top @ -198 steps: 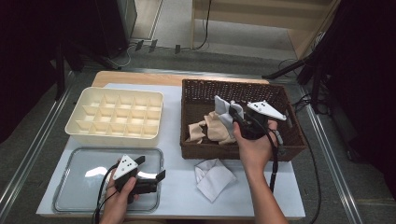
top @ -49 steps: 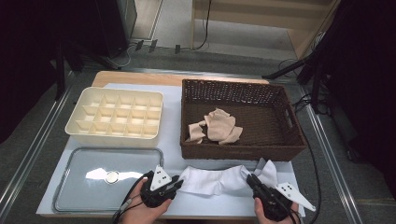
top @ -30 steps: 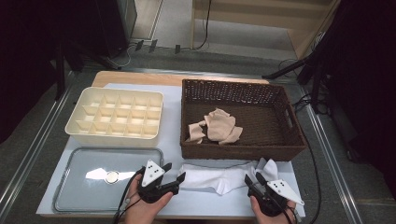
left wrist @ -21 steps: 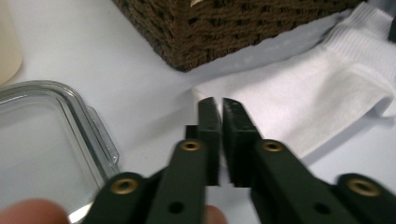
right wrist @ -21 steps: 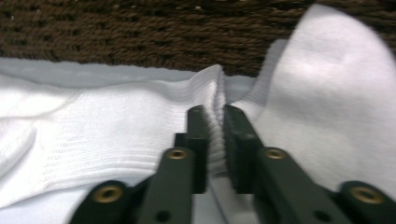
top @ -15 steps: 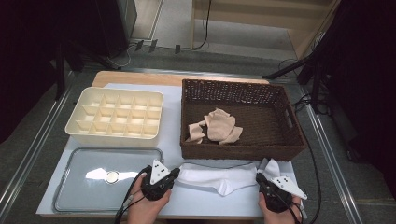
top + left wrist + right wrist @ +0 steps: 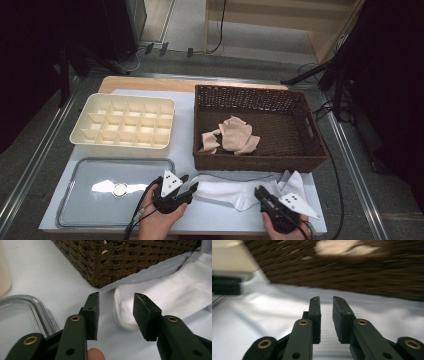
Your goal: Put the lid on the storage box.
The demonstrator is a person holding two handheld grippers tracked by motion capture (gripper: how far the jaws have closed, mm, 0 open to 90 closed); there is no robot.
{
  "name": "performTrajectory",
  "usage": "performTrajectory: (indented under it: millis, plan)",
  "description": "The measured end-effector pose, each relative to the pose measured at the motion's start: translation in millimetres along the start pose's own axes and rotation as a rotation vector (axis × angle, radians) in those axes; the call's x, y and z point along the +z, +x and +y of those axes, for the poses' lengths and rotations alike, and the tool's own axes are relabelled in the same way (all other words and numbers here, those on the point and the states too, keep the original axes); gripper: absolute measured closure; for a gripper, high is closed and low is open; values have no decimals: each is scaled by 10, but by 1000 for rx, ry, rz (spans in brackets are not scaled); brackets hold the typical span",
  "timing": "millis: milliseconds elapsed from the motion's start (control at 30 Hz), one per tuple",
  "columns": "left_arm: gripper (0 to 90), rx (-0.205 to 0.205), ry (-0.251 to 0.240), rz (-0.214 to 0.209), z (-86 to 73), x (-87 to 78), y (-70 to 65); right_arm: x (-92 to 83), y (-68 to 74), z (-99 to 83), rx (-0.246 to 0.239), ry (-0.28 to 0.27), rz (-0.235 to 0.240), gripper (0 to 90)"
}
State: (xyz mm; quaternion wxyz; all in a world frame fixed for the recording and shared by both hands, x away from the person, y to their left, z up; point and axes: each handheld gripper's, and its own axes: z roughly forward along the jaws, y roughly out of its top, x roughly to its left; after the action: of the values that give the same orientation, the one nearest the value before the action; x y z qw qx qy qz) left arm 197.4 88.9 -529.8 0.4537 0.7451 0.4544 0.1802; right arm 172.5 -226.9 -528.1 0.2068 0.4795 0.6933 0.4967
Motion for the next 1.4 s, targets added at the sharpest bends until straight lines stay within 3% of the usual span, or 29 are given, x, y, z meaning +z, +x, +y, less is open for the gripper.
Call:
performTrajectory:
  millis: [133, 200, 367, 533, 633, 700, 767, 833, 900, 1067, 1167, 1267, 1400]
  plan:
    - [812, 7, 28, -27, -3, 4, 2, 173, 215, -42, -30, 35, 60, 784]
    - [879, 9, 32, -32, -4, 2, 3, 236, 269, -66, -35, 57, 77, 784]
    - [900, 12, 41, -35, -4, -5, 18, 289, 366, -128, -104, 142, 122, 832]
    - [900, 10, 38, -27, 0, -27, 55, 198, 350, -125, -109, 188, 181, 846]
    - [900, 7, 37, -22, -10, -36, 73, 80, 201, -70, -72, 136, 135, 807]
    - [895, 13, 33, -15, -17, -43, 87, -5, 56, -17, -30, 73, 57, 751]
    - [890, 11, 27, -9, -19, -47, 94, -79, -87, 21, -23, 26, -44, 717]
    - [888, 12, 28, -6, -17, -51, 98, -126, -206, 31, -18, 8, -127, 669]
    - [890, 10, 29, -6, -15, -51, 101, -137, -293, 15, -20, 13, -180, 637]
    - [832, 3, 17, -6, -19, -48, 105, -49, -386, -49, -19, 69, -216, 638]
    - [736, -9, -14, -30, -15, -83, 129, -116, -393, 14, -6, 29, -210, 614]
    - [648, -21, -39, -36, -8, -125, 153, -262, -474, 99, 12, -31, -254, 594]
    - [601, -30, -51, -38, -8, -160, 179, -384, -676, 95, 59, -21, -293, 523]
